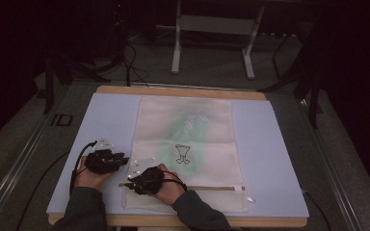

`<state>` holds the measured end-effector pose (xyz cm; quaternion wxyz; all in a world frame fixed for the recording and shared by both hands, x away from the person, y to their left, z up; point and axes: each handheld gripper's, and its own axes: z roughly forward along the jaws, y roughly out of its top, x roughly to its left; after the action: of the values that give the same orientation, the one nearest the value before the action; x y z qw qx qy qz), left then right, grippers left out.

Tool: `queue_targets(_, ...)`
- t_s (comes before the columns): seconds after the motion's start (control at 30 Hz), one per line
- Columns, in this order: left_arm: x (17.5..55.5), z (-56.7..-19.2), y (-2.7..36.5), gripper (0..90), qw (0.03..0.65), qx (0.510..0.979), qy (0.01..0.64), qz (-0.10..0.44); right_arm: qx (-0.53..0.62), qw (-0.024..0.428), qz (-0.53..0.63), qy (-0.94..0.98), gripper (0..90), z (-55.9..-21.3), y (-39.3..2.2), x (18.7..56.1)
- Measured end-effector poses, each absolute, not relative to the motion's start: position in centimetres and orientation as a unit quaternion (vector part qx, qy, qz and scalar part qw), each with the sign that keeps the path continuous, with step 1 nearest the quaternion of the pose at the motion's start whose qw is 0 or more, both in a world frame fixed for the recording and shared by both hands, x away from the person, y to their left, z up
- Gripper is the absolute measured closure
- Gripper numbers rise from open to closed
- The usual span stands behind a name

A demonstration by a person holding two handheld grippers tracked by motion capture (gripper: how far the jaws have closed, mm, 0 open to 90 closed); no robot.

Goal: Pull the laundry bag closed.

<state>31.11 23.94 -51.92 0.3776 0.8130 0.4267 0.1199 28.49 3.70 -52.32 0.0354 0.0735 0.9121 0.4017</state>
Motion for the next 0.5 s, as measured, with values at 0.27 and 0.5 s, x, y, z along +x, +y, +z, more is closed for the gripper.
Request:
queue_targets(0.27, 31.1, -51.9, 23.9, 66.3, 0.379, 0.812, 0.427, 0.120, 0.069, 0.038, 0.398, 0.914, 79.3, -52.4, 4.5, 28.5)
queue_targets(0.5, 31.1, -51.9, 23.9, 66.2, 0.378, 0.813, 0.426, 0.120, 0.070, 0.037, 0.398, 0.914, 78.9, -52.5, 5.1, 28.6)
